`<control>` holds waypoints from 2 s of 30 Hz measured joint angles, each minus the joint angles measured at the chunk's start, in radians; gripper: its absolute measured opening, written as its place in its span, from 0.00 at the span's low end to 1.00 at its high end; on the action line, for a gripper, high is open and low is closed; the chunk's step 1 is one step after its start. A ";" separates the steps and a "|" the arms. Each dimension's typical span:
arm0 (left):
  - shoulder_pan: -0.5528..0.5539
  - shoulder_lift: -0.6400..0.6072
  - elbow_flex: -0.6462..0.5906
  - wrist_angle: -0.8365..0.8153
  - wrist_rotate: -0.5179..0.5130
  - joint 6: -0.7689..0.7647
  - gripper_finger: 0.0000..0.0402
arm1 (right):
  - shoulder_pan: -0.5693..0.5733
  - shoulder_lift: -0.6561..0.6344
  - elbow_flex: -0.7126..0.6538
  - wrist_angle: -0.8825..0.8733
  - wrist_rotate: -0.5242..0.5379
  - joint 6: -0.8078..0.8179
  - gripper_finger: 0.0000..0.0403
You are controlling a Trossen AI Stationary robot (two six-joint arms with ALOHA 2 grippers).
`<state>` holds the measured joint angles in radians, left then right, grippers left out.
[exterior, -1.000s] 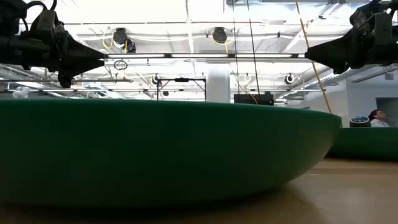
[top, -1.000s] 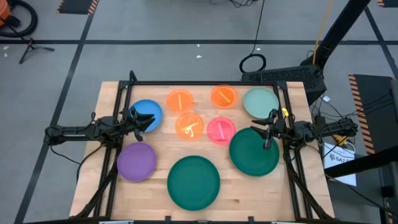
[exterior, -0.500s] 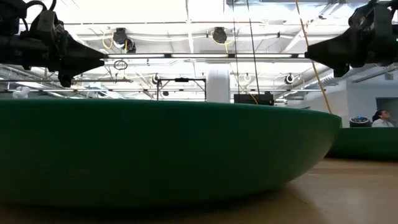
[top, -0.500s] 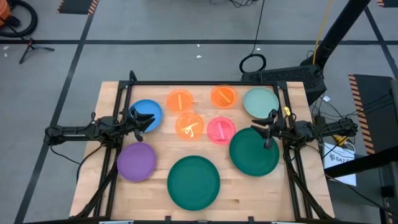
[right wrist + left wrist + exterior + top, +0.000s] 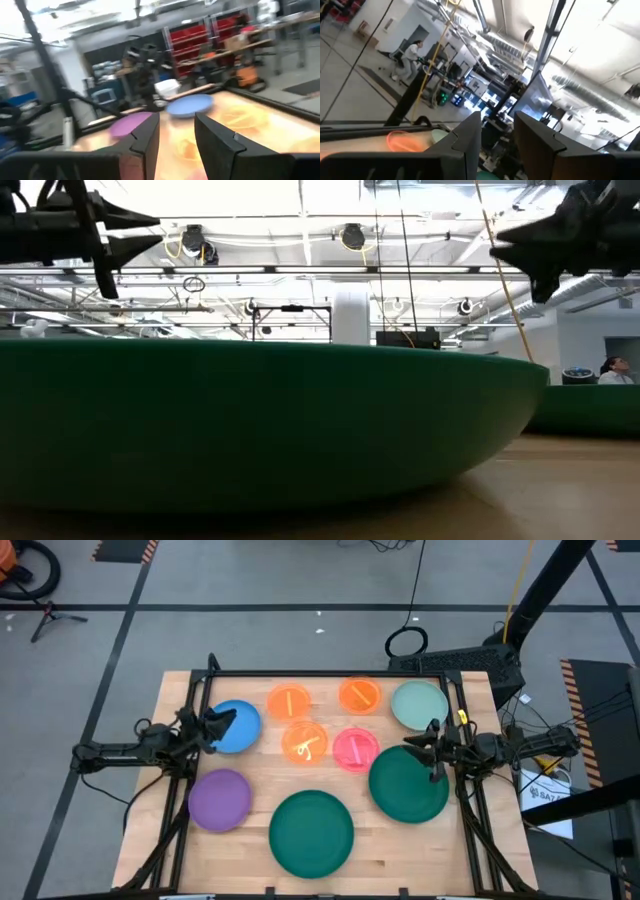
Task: Stack plastic plates
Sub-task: Stack the big left green plate on top of the big right green plate
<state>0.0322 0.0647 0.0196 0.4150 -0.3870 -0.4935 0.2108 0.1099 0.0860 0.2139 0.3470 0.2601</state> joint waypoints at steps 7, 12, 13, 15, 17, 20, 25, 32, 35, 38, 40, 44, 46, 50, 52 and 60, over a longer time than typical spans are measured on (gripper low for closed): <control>0.000 0.000 0.001 0.003 -0.007 0.052 0.30 | 0.000 0.122 0.080 -0.005 -0.039 0.037 0.29; -0.006 0.006 0.002 0.003 0.044 -0.015 0.30 | 0.000 0.217 0.155 -0.010 -0.065 0.004 0.29; -0.013 0.014 0.003 0.003 0.072 -0.018 0.30 | 0.000 0.236 0.175 -0.010 -0.073 -0.003 0.29; -0.029 0.035 0.003 0.004 0.095 -0.042 0.30 | 0.001 0.274 0.214 -0.009 -0.098 -0.018 0.29; -0.042 0.066 0.003 0.006 0.092 -0.078 0.30 | 0.001 0.314 0.255 -0.009 -0.129 -0.036 0.29; -0.066 0.122 0.003 0.007 0.076 -0.125 0.30 | 0.006 0.374 0.310 -0.009 -0.174 -0.079 0.29; -0.109 0.243 0.003 0.051 0.058 -0.148 0.30 | 0.039 0.468 0.397 -0.009 -0.177 -0.161 0.29; -0.179 0.428 0.023 0.156 0.037 -0.174 0.30 | 0.093 0.557 0.493 -0.018 -0.176 -0.261 0.29; -0.217 0.514 0.078 0.121 0.037 -0.194 0.30 | 0.112 0.580 0.522 -0.031 -0.169 -0.289 0.29; -0.255 0.619 0.170 0.064 0.036 -0.194 0.30 | 0.126 0.594 0.548 -0.040 -0.168 -0.327 0.29; -0.277 0.693 0.244 0.000 0.033 -0.190 0.30 | 0.131 0.596 0.556 -0.049 -0.168 -0.352 0.29; -0.320 0.831 0.411 -0.210 0.028 -0.191 0.30 | 0.132 0.594 0.561 -0.063 -0.166 -0.391 0.29; -0.344 0.901 0.485 -0.322 0.028 -0.191 0.30 | 0.132 0.594 0.561 -0.063 -0.166 -0.407 0.29; -0.390 1.029 0.604 -0.456 0.027 -0.192 0.30 | 0.132 0.593 0.561 -0.063 -0.165 -0.427 0.29; -0.417 1.089 0.650 -0.521 0.028 -0.176 0.30 | 0.132 0.593 0.561 -0.063 -0.165 -0.430 0.29; -0.481 1.287 0.734 -0.607 0.028 -0.165 0.30 | 0.132 0.593 0.561 -0.076 -0.165 -0.430 0.29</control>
<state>-0.4491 1.3516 0.7533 -0.1917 -0.3588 -0.6582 0.3424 0.7033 0.6472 0.1382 0.1818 -0.1696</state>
